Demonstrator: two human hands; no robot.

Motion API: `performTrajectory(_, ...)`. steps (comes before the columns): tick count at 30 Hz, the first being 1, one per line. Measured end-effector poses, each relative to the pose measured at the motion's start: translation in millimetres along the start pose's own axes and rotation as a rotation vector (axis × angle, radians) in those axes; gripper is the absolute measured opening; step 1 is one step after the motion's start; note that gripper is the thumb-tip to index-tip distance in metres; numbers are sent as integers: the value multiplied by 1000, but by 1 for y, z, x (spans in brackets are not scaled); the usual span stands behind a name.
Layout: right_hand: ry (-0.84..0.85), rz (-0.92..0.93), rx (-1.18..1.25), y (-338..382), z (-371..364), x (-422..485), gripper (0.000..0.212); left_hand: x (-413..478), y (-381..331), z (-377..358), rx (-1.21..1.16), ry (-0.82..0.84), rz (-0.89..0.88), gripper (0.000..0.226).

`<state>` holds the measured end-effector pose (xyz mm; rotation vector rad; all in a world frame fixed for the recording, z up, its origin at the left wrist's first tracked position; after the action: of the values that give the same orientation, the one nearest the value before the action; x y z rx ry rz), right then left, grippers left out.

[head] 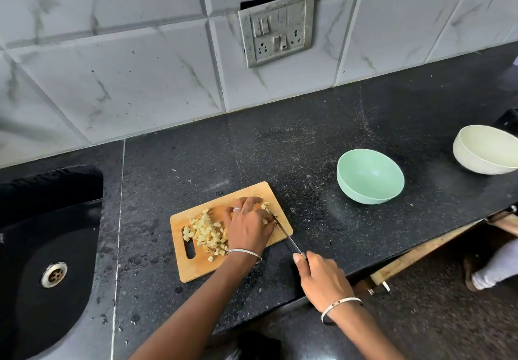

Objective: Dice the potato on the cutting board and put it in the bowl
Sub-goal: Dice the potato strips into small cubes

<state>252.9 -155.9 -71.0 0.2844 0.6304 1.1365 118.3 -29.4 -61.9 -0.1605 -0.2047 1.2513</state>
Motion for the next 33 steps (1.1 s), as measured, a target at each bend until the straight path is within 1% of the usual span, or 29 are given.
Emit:
performTrajectory(3,11,5,-14,-2,3,1,36,0,-2,0,-43,17,38,12)
performTrajectory(8,51,20,-3,-5,14,1,38,-3,-3,-4,-162,-3,128,10)
performTrajectory(15,32,33,7,-15,15,-1,43,-5,-4,-3,-250,-33,245,12)
performTrajectory(20,32,31,-15,-15,18,-1,42,-4,-3,-2,-215,-1,250,10)
performTrajectory(24,38,-13,-31,-8,13,-2,38,-2,-2,-2,-232,-1,240,7)
performTrajectory(27,-1,-27,-108,-1,7,-4,33,0,0,-2,-206,24,237,7)
performTrajectory(31,-47,3,-278,8,0,-10,35,0,2,-1,-204,15,250,4)
performTrajectory(33,-41,9,-277,8,-1,-11,34,0,4,-1,-193,9,248,2)
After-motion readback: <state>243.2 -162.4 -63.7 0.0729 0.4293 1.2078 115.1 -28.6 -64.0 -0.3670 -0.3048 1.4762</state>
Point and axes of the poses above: each hand's wrist, its own x-axis towards the middle knuckle, its own z-axis out of the back of the hand, y = z × x, the point moved 2 cm from there along x, towards the middle knuckle, and after that the axes turned 2 degrees about x, right-handed, at the moved point
